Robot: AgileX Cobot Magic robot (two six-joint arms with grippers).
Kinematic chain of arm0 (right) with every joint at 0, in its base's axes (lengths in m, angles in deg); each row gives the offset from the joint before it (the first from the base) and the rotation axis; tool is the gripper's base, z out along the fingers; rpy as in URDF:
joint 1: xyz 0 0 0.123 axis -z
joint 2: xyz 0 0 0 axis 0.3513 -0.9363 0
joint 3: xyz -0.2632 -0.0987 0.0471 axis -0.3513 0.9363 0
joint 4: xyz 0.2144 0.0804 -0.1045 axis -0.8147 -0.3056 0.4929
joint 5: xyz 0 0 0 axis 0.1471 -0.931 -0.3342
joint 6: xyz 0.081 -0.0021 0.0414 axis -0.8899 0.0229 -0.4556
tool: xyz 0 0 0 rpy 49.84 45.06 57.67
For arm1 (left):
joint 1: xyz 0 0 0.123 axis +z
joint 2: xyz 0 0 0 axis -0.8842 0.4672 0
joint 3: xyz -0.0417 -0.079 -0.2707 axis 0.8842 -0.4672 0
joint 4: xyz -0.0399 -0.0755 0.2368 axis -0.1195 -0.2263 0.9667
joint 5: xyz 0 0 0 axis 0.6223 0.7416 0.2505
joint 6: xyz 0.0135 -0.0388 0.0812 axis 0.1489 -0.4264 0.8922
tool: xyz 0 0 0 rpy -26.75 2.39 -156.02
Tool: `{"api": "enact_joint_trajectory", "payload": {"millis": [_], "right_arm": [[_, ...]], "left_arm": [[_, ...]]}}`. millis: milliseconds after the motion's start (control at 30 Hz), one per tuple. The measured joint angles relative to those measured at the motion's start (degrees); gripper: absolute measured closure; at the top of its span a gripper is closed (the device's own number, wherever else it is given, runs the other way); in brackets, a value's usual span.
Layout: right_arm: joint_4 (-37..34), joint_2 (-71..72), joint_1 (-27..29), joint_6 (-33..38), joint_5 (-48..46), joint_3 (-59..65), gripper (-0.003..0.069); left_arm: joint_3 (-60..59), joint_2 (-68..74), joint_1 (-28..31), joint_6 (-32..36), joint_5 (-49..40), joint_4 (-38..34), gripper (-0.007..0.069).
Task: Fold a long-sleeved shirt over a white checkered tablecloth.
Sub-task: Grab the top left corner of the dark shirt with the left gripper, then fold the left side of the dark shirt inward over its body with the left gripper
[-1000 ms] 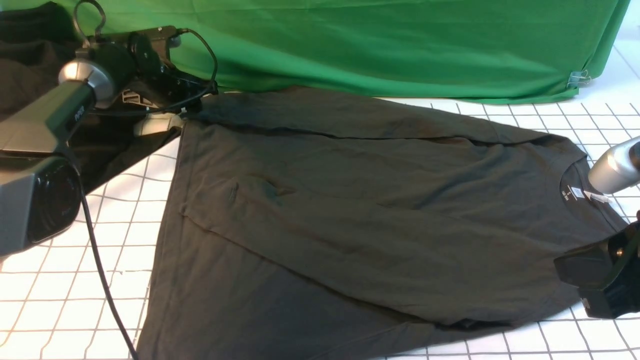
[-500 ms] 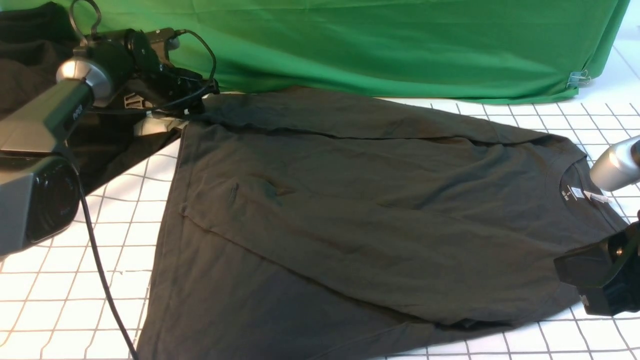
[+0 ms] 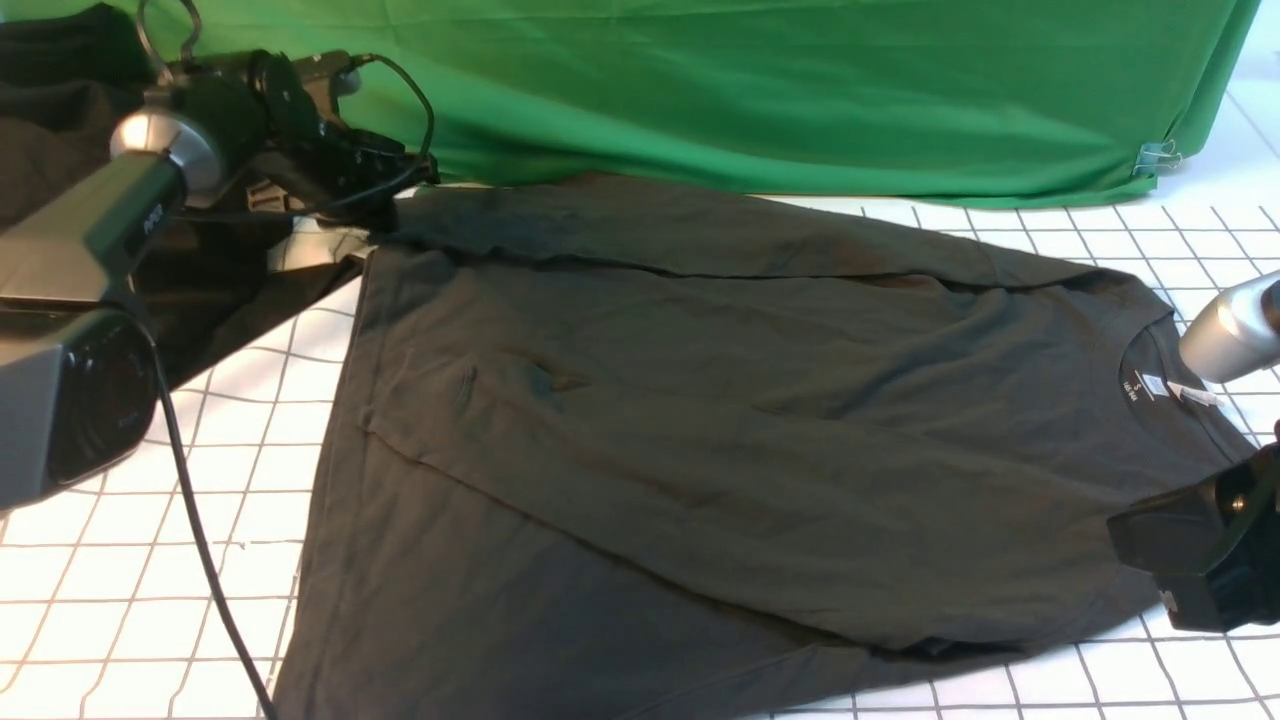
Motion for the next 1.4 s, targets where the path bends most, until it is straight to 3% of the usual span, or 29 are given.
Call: {"api": "enact_joint_trajectory", "payload": {"millis": [300,467,800,967,1200,1400], "right_arm": [[0.0,0.0,0.0,0.0,0.6,0.0,0.0564],[0.0,0.0,0.0,0.0,0.8,0.0,0.0564],[2.0,0.0,0.0,0.0,5.8,0.0,0.0564],[3.5,0.0,0.0,0.0,7.7,0.0,0.0564],[5.7,0.0,0.0,0.0,8.1,0.0,0.0564],[5.9,0.0,0.0,-0.1,8.1,0.0,0.0556]], "left_arm": [[0.3,-2.6,0.0,2.0,-1.4,0.1,0.0611],[0.3,-3.9,-0.1,3.8,-7.5,-4.0,0.0611],[0.3,-12.4,-2.0,4.8,-24.2,-2.4,0.0611],[-2.6,-17.4,-3.9,5.0,-26.3,-1.9,0.0611],[-17.3,-27.8,-8.5,1.7,-26.6,2.9,0.0611],[-37.5,-35.4,-9.1,-1.5,-25.3,6.5,0.0611]]}}
